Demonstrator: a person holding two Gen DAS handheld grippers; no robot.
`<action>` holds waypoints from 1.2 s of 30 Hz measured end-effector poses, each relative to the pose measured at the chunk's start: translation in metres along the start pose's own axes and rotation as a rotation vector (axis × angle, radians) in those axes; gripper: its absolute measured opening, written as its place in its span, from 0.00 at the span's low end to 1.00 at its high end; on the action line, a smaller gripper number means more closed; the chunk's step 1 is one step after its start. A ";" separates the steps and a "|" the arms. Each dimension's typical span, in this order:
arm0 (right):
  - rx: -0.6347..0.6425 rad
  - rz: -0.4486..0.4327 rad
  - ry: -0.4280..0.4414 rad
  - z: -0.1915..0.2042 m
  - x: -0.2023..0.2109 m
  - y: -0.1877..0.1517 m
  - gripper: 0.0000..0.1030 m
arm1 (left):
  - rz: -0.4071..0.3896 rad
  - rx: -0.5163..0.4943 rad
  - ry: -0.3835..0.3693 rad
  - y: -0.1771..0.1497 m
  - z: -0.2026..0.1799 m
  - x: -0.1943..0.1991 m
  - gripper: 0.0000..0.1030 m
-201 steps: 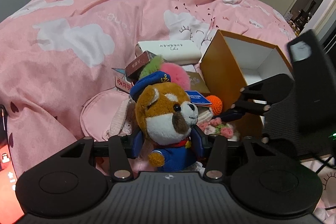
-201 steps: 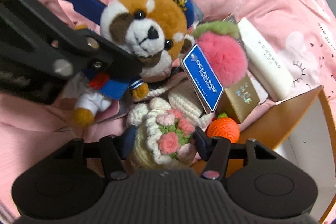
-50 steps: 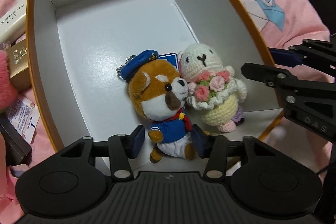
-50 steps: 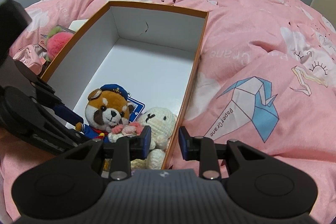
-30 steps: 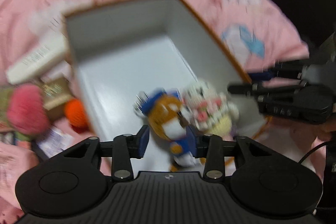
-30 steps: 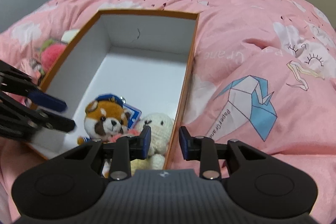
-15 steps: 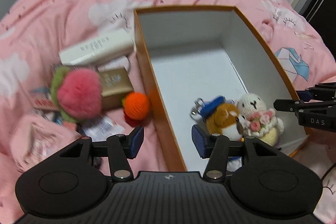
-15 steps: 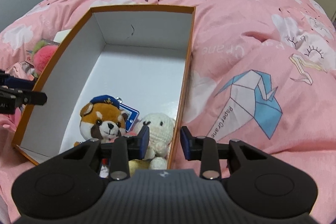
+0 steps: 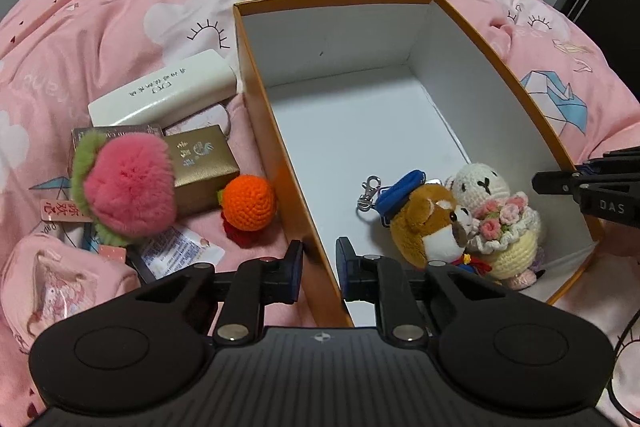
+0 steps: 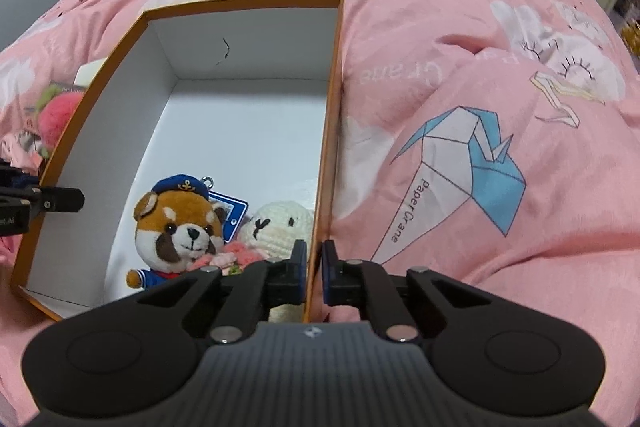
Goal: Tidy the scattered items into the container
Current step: 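Move the left gripper to the pink pouch while the right gripper moves toward the pink card holder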
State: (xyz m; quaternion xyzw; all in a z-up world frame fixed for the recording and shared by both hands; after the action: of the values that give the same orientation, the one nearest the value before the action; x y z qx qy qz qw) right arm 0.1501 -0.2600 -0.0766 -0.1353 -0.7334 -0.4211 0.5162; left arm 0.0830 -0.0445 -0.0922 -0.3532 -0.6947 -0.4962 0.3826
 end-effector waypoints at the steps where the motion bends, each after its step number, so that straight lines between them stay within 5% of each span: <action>1: 0.010 0.003 -0.003 0.003 0.001 0.000 0.09 | -0.001 -0.001 0.004 0.002 0.002 0.000 0.17; 14: 0.029 -0.002 -0.004 0.015 0.001 -0.004 0.12 | -0.037 -0.002 0.015 0.013 0.009 0.004 0.16; 16: 0.033 -0.038 -0.032 0.014 0.011 -0.002 0.15 | -0.064 -0.001 0.010 0.014 0.011 0.011 0.23; 18: 0.041 -0.080 -0.075 0.013 0.022 0.002 0.35 | -0.083 0.016 -0.011 0.016 0.014 0.019 0.30; 23: 0.068 -0.209 -0.085 0.024 0.044 0.019 0.60 | -0.123 0.051 -0.048 0.015 0.024 0.035 0.32; 29: 0.100 -0.302 0.022 0.059 0.046 0.034 0.60 | -0.182 0.068 -0.010 0.012 0.041 0.053 0.33; 36: 0.190 -0.368 0.105 0.101 0.044 0.060 0.59 | -0.144 0.147 0.003 0.002 0.070 0.061 0.36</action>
State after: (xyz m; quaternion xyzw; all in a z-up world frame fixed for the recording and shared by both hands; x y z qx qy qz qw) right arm 0.1040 -0.1569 -0.0206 0.0724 -0.7542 -0.4436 0.4787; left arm 0.0444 0.0304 -0.0525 -0.2727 -0.7523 -0.4707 0.3717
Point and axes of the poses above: each gripper's, at about its wrist camera, not at the fingertips, and x roughly against the way its jaws point, z to its left, y to its top, the point moved 6 cm from there along -x, roughly the way its jaws point, and after that the axes turned 13 degrees about x, right-handed, at the moved point
